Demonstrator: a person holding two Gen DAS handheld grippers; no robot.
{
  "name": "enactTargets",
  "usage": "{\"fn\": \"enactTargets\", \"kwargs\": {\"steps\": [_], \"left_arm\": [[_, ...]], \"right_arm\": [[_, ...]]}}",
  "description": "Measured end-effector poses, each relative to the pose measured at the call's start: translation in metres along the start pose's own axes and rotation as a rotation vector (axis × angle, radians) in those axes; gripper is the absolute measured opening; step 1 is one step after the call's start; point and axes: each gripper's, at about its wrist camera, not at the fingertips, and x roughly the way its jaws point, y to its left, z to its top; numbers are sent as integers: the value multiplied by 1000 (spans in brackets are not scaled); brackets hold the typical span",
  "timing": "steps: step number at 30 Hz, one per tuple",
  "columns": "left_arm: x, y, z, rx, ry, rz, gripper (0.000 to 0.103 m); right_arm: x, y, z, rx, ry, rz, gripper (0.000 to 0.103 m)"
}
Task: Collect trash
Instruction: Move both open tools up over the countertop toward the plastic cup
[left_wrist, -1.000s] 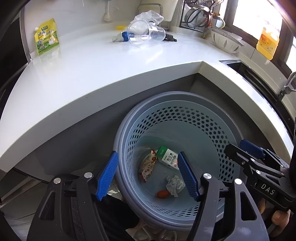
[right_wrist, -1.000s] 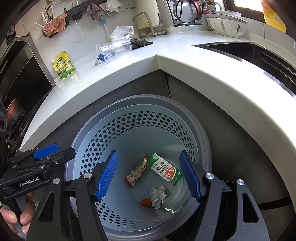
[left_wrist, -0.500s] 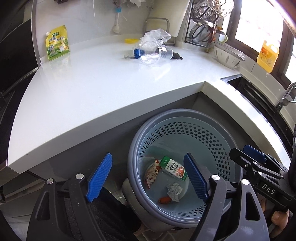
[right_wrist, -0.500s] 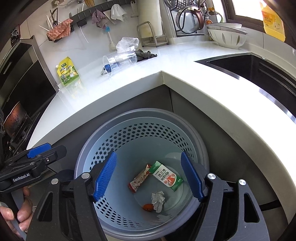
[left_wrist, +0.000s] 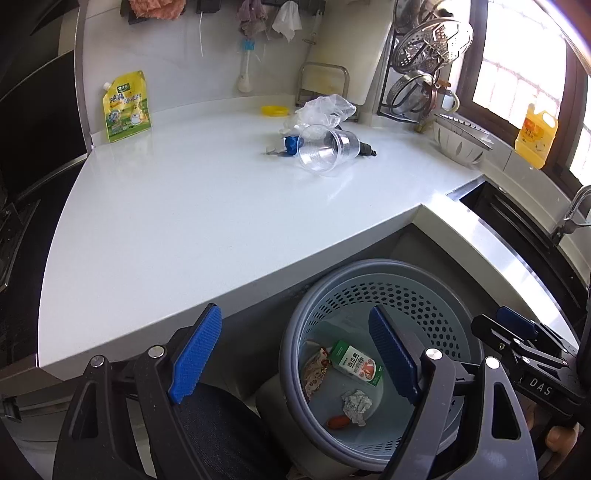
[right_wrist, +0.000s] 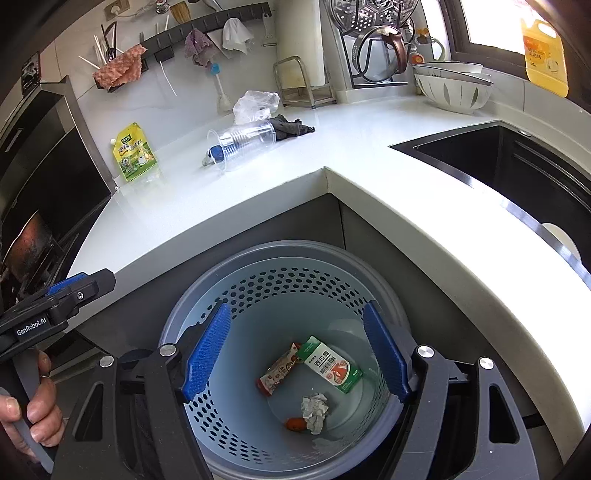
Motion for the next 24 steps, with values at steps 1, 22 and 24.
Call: {"fn": "enactTargets", "kwargs": {"steps": [1, 22, 24], "left_arm": [[1, 2, 2, 0, -1, -2, 80], [31, 39, 74, -27, -29, 13, 81], [37, 43, 80, -34, -24, 16, 81]], "right_arm": [[1, -1, 2, 2, -1, -5, 71], [46, 26, 74, -13, -30, 17, 71], [52, 28, 81, -18, -30, 22, 71]]}}
